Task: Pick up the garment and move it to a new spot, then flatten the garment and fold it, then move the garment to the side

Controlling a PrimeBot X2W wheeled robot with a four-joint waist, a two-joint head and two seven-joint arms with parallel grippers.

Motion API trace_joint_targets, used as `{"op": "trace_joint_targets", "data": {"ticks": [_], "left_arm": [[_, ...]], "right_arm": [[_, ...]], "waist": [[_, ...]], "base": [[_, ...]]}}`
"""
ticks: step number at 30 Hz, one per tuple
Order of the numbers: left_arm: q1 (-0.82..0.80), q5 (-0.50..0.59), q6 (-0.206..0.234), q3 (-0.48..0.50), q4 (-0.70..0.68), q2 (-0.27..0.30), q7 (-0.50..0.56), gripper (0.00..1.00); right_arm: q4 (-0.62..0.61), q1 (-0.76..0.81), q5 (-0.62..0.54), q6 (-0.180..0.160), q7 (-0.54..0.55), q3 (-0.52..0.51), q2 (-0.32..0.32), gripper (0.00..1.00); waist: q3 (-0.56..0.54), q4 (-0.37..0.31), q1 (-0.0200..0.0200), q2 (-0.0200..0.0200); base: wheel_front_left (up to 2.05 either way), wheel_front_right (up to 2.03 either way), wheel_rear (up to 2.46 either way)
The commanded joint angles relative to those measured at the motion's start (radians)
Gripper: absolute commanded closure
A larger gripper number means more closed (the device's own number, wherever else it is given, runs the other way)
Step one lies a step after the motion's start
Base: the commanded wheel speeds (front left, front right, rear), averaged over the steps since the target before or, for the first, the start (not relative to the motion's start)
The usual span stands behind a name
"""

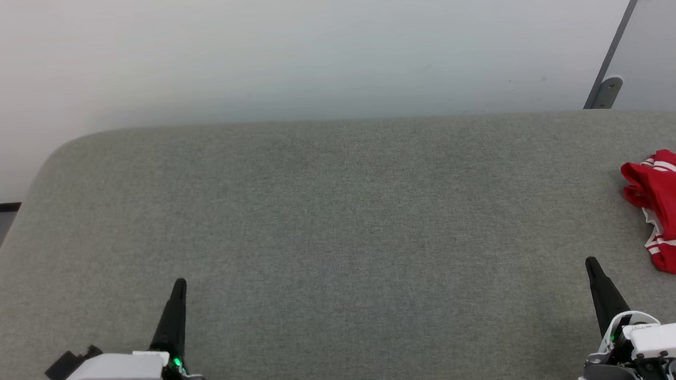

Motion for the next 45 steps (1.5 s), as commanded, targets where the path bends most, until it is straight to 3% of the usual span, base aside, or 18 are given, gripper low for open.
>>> {"op": "trace_joint_targets", "data": {"ticks": [1,16,45], "left_arm": [[-0.016,-0.023,-0.003,-0.001,-0.003,-0.004,0.006,1.00],[-0.030,-0.108,-0.003,-0.003,-0.001,-0.022,0.033,1.00],[-0.029,-0.105,-0.003,-0.003,-0.001,-0.021,0.032,1.00]], "right_arm": [[-0.008,-0.016,0.028,-0.001,0.006,-0.008,0.004,1.00],[-0.017,-0.012,0.126,-0.001,0.032,-0.022,0.020,1.00],[-0.016,-0.011,0.122,-0.001,0.032,-0.021,0.019,1.00]], "waist": [[0.001,0.001,-0.0001,-0.0001],[0.004,0.005,-0.0001,-0.0001],[0.004,0.005,-0.0001,-0.0001]], "base": [[0.00,0.00,0.00],[0.00,0.00,0.00],[0.00,0.00,0.00]]}}
